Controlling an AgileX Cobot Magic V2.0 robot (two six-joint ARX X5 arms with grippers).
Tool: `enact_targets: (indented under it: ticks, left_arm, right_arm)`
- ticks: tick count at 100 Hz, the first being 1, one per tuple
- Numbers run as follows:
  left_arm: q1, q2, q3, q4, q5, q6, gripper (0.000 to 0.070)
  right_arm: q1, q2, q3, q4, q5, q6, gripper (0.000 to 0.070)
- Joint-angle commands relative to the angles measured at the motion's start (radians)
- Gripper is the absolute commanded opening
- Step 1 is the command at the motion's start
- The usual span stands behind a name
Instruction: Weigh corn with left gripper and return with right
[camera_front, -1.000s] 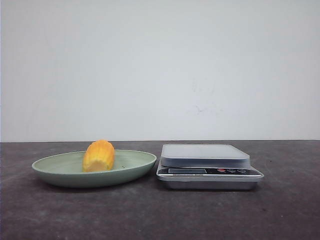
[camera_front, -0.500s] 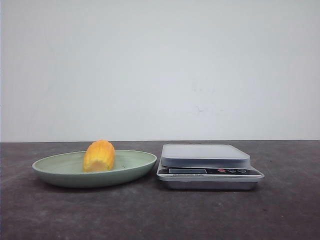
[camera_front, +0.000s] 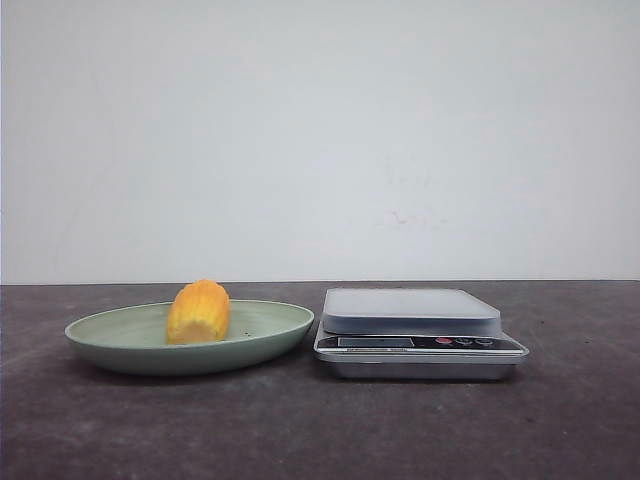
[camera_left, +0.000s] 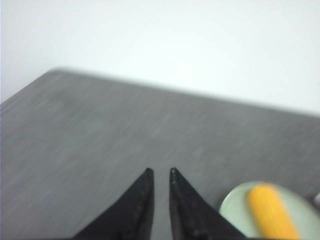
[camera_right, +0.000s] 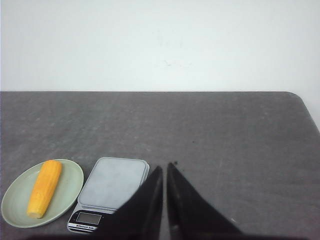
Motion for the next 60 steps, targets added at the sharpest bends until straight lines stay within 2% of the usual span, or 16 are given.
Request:
enact_targets:
  ticks: [1,13,27,60]
  left_arm:
    - [0.032,-0.031,-0.091,0.147,0.075,0.045,0.0016]
    - [0.089,-0.094,-0.253,0.244,0.153,0.031,0.0016]
    - [0.119,-0.138,-0.396,0.29,0.168,0.013,0.0016]
    - [0.129,-0.179,-0.565,0.382,0.17,0.018,0.0016]
  right_arm:
    - [0.002,0.005,0.015,0.013,0.0,0.014,0.0008]
    - [0.002,0.005,0.015,0.013,0.0,0.014,0.0008]
    - [0.002,0.005,0.015,0.013,0.0,0.014,0.0007]
    - [0.002,0.005,0.015,0.013,0.0,0.014,0.0007]
